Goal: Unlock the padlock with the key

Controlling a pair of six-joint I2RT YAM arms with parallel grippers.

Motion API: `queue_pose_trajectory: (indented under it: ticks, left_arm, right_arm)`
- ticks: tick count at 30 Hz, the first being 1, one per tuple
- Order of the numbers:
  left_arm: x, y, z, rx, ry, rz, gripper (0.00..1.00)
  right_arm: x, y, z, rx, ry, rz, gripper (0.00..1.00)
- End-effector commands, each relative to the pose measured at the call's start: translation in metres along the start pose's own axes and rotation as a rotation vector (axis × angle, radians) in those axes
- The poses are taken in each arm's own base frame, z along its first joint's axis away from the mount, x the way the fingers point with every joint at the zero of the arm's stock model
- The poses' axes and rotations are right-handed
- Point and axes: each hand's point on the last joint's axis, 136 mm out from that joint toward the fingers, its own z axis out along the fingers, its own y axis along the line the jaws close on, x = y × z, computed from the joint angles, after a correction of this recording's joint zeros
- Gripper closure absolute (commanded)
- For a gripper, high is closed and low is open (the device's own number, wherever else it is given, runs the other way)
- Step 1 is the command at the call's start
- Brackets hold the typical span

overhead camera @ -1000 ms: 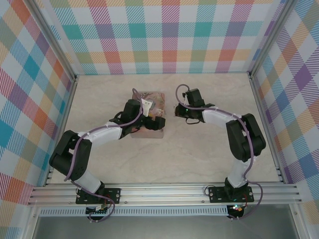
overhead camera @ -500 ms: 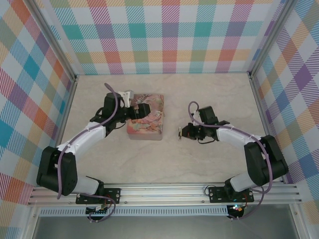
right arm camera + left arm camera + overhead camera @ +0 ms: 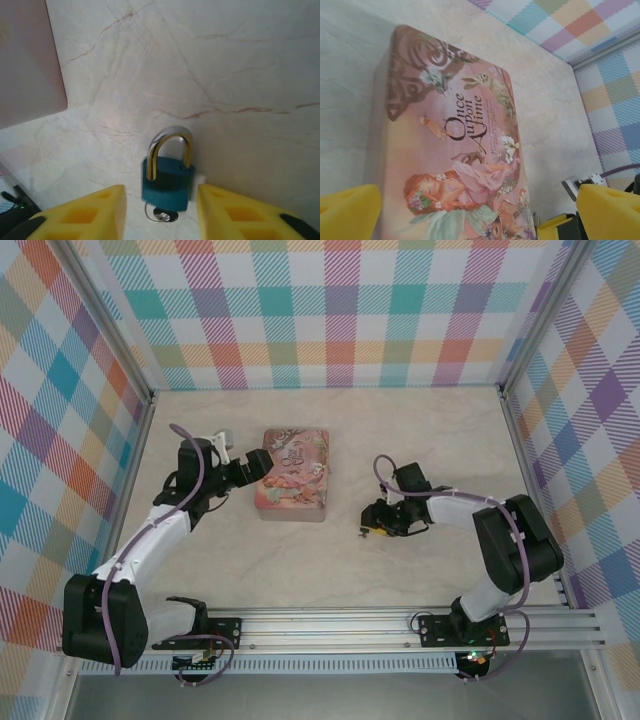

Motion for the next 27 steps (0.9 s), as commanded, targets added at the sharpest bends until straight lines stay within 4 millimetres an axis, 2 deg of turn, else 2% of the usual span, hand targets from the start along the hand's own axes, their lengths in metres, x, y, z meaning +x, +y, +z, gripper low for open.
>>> queue_pose_trajectory:
  ticks: [1, 4, 8, 9, 11, 13, 16, 19, 21, 23, 27]
  left_arm:
    - [-0.014, 0.016, -0.017, -0.064, -0.056, -0.032, 0.00]
    - [-0.024, 0.044, -0.028, -0.178, -0.118, -0.049, 0.00]
    - [-0.025, 0.099, -0.048, -0.428, -0.243, -0.028, 0.00]
    - [-0.025, 0.110, -0.051, -0.472, -0.278, -0.013, 0.00]
    - [-0.023, 0.127, -0.058, -0.535, -0.350, 0.052, 0.00]
    - [-0.019, 0.144, -0.065, -0.607, -0.404, 0.106, 0.00]
    - [-0.008, 0.166, -0.068, -0.696, -0.428, 0.173, 0.00]
    - [0.003, 0.173, -0.056, -0.683, -0.369, 0.216, 0.00]
    - [0.007, 0.173, -0.048, -0.659, -0.348, 0.242, 0.00]
    - [0.006, 0.168, -0.042, -0.628, -0.337, 0.284, 0.00]
    - [0.000, 0.162, -0.033, -0.576, -0.360, 0.332, 0.00]
  right_arm:
    - [-0.026, 0.003, -0.029, 0.035, -0.134, -0.052, 0.54]
    - [-0.050, -0.003, -0.061, 0.107, -0.276, -0.103, 0.47]
    - [-0.084, -0.021, -0.115, 0.306, -0.514, -0.213, 0.35]
    - [-0.091, -0.026, -0.127, 0.356, -0.570, -0.238, 0.28]
    - [-0.105, -0.040, -0.154, 0.480, -0.699, -0.286, 0.00]
    - [-0.114, -0.050, -0.168, 0.546, -0.789, -0.365, 0.00]
    - [-0.124, -0.065, -0.172, 0.564, -0.915, -0.460, 0.00]
    - [-0.131, -0.081, -0.164, 0.480, -0.975, -0.433, 0.00]
    - [-0.135, -0.084, -0.161, 0.470, -1.006, -0.457, 0.00]
    - [-0.142, -0.069, -0.165, 0.440, -1.067, -0.563, 0.00]
    - [-0.144, -0.085, -0.149, 0.386, -1.088, -0.564, 0.00]
